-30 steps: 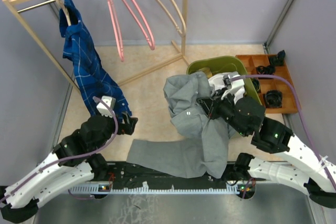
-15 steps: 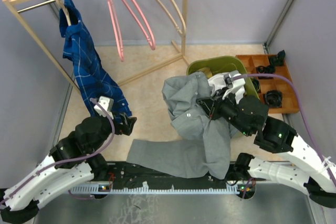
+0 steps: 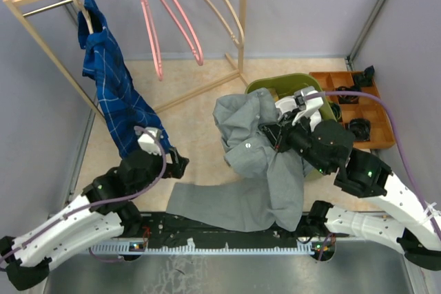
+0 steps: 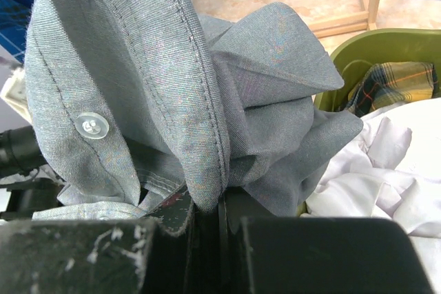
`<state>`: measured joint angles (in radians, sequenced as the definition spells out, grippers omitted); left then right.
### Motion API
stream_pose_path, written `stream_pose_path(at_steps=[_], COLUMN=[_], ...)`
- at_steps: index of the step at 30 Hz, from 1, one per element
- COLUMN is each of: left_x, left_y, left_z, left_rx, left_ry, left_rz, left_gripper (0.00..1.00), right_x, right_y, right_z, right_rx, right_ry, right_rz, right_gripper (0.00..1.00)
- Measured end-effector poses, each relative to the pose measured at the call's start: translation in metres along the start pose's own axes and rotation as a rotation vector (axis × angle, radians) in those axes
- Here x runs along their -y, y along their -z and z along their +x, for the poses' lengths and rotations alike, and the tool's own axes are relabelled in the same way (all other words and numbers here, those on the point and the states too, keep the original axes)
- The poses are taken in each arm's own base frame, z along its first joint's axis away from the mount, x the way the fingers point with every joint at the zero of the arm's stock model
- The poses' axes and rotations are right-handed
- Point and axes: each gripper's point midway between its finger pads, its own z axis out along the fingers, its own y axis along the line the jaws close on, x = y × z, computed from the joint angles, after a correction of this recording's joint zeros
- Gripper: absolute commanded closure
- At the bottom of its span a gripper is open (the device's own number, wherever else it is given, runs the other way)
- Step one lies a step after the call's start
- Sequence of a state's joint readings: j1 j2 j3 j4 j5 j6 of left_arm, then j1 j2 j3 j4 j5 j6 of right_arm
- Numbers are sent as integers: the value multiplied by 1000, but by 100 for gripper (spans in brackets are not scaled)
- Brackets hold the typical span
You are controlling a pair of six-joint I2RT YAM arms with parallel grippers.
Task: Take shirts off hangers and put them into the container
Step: Place the shirt in the bin.
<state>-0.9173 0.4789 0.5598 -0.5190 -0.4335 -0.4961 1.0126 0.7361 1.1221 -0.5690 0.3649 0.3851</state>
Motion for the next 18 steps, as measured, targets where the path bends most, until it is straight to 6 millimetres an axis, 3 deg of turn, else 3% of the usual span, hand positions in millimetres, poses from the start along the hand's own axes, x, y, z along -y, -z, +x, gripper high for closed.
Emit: stream_pose_path(at_steps=[5, 9, 15, 18], left_x=[11, 17, 25, 29], left_y=[-20, -28, -22, -11], left_z=[34, 46, 36, 16], left_rx=[-172, -264, -236, -147], left_ry=[-60, -93, -75, -38], left_rz=[2, -1, 43, 90], left_gripper=[1, 1, 1, 1], right_x=[1, 2, 6, 12], right_y=[-2, -5, 0, 7], right_z=[1, 4, -8, -25], right_rx=[-4, -15, -8, 28], right_ry=[3, 10, 38, 56], right_rz=[11, 20, 50, 86], right_gripper=[98, 98, 98, 99])
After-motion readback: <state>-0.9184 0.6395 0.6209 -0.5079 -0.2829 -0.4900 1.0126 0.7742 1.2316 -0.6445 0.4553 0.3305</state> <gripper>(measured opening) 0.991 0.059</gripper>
